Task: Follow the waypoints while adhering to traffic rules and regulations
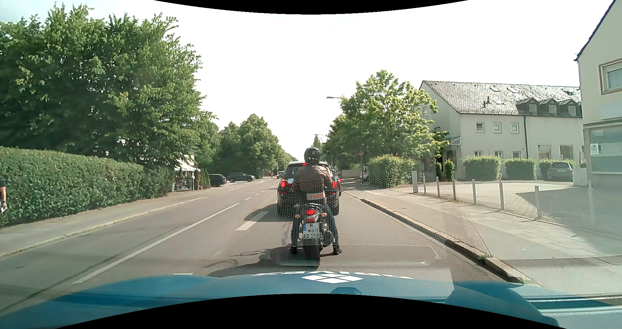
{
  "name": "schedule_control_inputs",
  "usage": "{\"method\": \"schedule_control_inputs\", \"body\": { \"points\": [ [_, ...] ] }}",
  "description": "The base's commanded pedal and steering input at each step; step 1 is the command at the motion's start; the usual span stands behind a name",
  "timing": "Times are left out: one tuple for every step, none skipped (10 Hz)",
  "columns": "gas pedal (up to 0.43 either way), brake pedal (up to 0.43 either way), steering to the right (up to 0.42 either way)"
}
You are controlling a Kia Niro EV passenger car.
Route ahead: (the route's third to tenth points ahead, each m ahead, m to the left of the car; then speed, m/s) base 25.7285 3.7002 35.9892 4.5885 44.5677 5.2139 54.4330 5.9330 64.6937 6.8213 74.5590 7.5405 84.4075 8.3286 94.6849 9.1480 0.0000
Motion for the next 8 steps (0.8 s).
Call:
{"method": "schedule_control_inputs", "body": {
  "points": [
    [0.0,0.311,-0.021],
    [0.0,0.311,-0.021],
    [0.0,0.311,-0.021],
    [0.0,0.311,-0.021],
    [0.0,0.311,-0.021],
    [0.0,0.311,-0.021],
    [0.0,0.311,-0.021],
    [0.0,0.311,-0.021]
  ]
}}
